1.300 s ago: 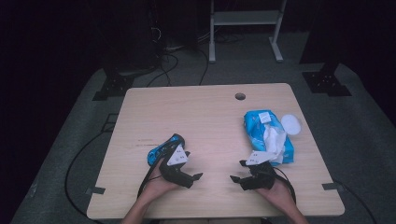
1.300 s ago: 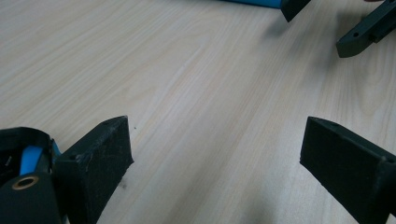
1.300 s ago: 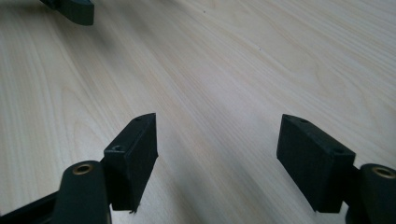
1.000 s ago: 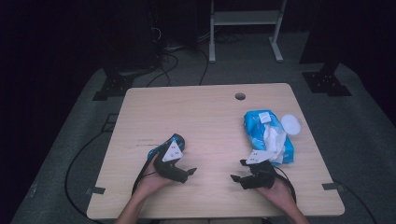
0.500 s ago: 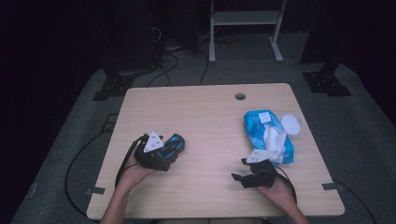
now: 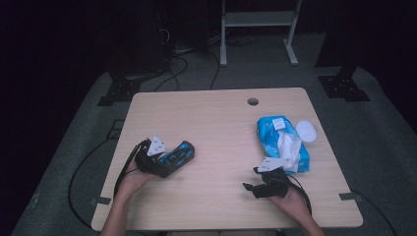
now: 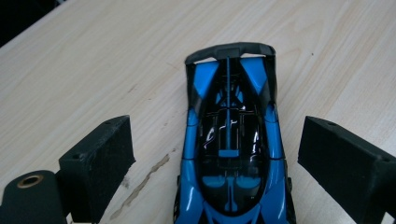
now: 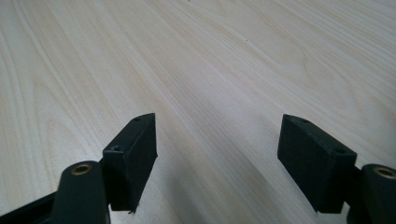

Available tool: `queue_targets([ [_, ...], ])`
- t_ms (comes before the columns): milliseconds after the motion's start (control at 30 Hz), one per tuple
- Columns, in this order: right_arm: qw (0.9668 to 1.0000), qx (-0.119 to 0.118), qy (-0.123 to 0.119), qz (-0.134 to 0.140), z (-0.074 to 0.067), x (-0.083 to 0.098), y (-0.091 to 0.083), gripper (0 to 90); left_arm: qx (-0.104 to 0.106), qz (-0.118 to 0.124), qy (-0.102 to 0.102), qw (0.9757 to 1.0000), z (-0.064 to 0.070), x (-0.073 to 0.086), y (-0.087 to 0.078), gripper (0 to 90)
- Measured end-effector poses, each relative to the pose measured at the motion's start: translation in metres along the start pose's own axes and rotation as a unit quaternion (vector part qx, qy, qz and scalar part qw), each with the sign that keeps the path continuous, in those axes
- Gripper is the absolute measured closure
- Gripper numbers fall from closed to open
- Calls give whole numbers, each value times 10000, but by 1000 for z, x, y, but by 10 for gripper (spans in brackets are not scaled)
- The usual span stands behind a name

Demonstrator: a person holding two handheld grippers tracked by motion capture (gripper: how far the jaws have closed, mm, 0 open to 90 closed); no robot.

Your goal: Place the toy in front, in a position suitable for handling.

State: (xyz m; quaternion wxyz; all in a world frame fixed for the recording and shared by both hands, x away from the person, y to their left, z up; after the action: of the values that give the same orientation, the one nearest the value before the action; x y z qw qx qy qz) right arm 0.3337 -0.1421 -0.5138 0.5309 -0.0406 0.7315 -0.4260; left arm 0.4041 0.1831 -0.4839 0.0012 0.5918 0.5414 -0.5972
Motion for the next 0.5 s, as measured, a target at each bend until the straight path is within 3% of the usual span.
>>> queue_targets([
  [300,10000,-22,-14,13,-1,0,0,275,100,-383,265,9989,5,3,23,119],
  [433,10000,-78,14,3,-2,0,1,277,139,-688,473,9964,7,0,33,126],
  [500,10000,-76,18,-15,-3,1,1,277,265,-762,431,9958,9,-1,38,133],
])
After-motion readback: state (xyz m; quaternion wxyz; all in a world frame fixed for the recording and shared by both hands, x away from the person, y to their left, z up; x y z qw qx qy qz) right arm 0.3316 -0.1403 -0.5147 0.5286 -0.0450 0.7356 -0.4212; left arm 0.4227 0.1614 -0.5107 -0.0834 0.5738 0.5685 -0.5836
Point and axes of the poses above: each handheld gripper's, and its own axes: y roughly forward along the jaws, x roughly out of its underside, z roughly to its right, the point moved 7 cm from there along y, roughly forward along the jaws, and after that the axes turned 4 degrees about -x, right-handed, at the moved point
